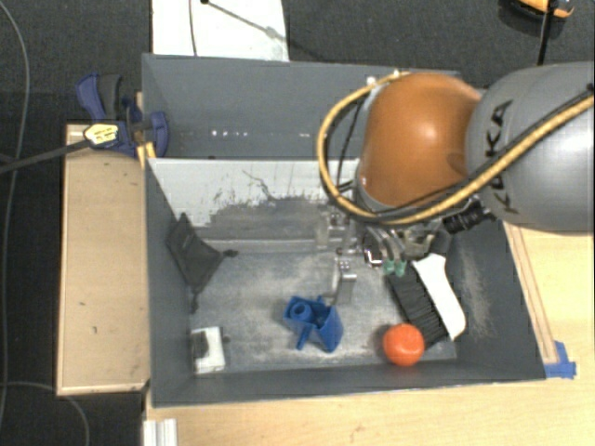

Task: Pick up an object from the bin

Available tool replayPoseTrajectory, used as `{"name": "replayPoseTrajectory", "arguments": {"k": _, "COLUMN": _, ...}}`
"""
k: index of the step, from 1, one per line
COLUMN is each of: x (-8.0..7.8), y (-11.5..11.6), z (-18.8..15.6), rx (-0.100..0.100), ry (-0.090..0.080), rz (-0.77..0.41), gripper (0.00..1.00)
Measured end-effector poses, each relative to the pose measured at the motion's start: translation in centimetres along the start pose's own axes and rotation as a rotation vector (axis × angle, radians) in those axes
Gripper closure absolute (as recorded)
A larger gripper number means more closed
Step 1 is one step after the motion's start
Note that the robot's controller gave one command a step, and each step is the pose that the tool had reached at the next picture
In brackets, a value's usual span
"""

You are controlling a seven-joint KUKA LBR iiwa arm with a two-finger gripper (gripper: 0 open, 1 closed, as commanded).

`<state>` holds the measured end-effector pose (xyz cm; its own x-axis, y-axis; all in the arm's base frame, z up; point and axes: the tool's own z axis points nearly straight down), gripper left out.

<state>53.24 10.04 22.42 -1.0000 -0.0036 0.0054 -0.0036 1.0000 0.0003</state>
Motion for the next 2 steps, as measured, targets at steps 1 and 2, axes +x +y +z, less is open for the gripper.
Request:
{"name": "replayPoseTrajectory", "arguments": {"k": 1, "x": -0.2, "y": -0.1, "z": -0.4, "rx": -0.001, "ry": -0.008, "rz": 0.003, "gripper": 0.0}}
{"name": "replayPoseTrajectory", "arguments": {"k": 2, "x": -0.2, "y": -0.9, "z": 3.8, "rx": -0.002, "ry": -0.014, "rz": -0.048, "gripper": 0.0}}
